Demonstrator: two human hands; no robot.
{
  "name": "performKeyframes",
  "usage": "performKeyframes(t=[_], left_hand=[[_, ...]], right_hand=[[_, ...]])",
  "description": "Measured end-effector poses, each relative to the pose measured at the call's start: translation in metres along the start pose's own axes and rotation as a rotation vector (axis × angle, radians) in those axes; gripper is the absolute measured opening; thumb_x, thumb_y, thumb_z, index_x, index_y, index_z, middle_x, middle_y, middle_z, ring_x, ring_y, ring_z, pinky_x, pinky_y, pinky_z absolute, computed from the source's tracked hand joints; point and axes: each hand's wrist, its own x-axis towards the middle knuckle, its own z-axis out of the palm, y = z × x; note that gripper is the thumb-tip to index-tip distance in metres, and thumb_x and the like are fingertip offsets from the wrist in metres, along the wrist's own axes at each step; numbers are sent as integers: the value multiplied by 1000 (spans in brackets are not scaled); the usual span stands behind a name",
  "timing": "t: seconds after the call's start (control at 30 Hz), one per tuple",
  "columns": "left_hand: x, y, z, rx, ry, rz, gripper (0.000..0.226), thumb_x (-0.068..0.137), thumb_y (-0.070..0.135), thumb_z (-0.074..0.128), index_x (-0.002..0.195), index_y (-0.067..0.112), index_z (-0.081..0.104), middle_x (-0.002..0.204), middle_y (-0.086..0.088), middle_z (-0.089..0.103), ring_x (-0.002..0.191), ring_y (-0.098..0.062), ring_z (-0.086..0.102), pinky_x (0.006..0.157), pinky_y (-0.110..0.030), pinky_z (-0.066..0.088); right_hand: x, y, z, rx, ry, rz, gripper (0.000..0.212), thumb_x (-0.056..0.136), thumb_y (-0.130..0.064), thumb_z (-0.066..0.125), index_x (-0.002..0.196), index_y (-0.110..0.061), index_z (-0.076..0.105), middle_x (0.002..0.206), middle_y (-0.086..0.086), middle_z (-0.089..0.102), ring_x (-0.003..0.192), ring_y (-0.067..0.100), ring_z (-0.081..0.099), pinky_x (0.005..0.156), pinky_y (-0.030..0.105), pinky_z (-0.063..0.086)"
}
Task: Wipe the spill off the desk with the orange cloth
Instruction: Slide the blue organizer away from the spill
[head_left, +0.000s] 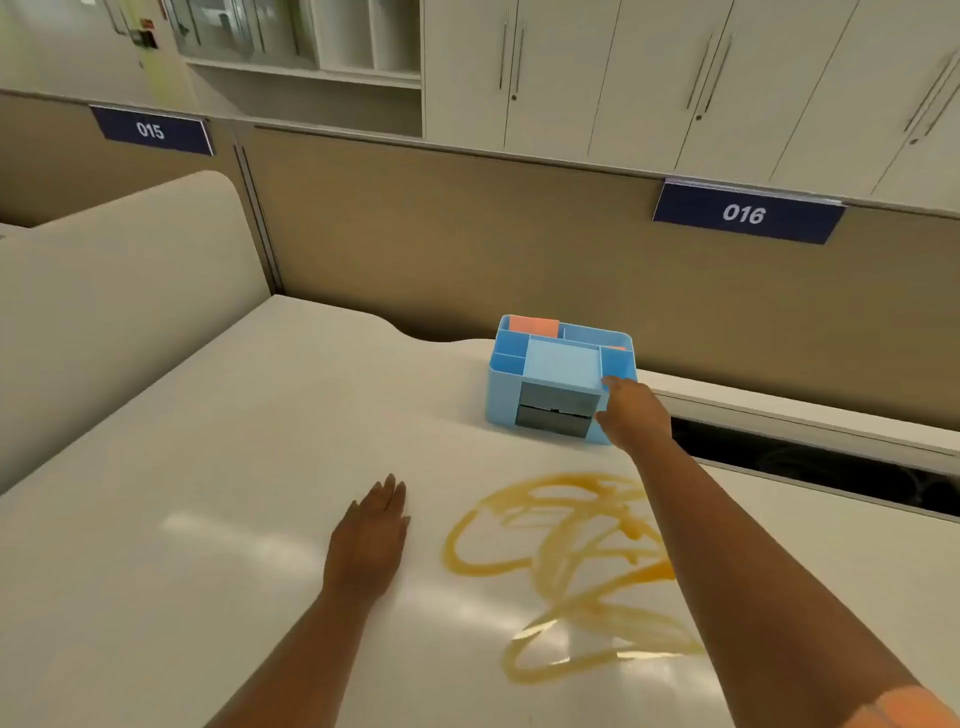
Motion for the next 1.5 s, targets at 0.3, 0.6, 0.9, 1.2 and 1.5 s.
performKeyframes(t=[0.3, 0.6, 0.9, 1.2, 1.5], left_hand=[[3, -4, 14, -2, -28, -48, 57, 94, 34, -1, 144, 14, 18, 156, -3, 18, 144, -18, 19, 118, -34, 16], [8, -11, 8, -42, -103, -44, 47, 98, 29, 27, 144, 20, 19, 157, 5, 14, 144, -10, 16, 118, -29, 16], [3, -13, -24, -314, 277, -156, 53, 94, 13, 41, 143, 15, 20, 153, -8, 25, 140, -22, 29, 108, -32, 35], [-15, -23, -41, -50, 448, -207, 84, 77, 4, 64, 143, 11, 13, 152, -24, 16, 139, -41, 19, 110, -57, 30], [-30, -46, -48, 277, 379, -247, 83, 63, 1, 70, 137, 4, 34, 144, -20, 39, 134, -39, 34, 102, -68, 27]], right_hand=[[14, 6, 20, 155, 147, 86, 19, 88, -7, 56, 104, 2, 60, 103, 23, 64, 93, 35, 61, 80, 41, 51], [7, -24, 22, 295, 265, -19, 17, 87, -6, 56, 97, 1, 69, 103, 23, 69, 94, 36, 63, 81, 41, 51], [-18, -89, 19, 398, 209, -309, 15, 81, -10, 63, 91, -6, 73, 100, 16, 72, 90, 30, 65, 78, 32, 48], [-54, -150, 42, 532, 83, -520, 15, 81, -8, 64, 92, -3, 73, 97, 18, 72, 90, 30, 65, 78, 31, 49], [-77, -186, 65, 559, -34, -561, 15, 84, -8, 62, 93, -4, 72, 102, 15, 71, 97, 27, 64, 83, 29, 49]])
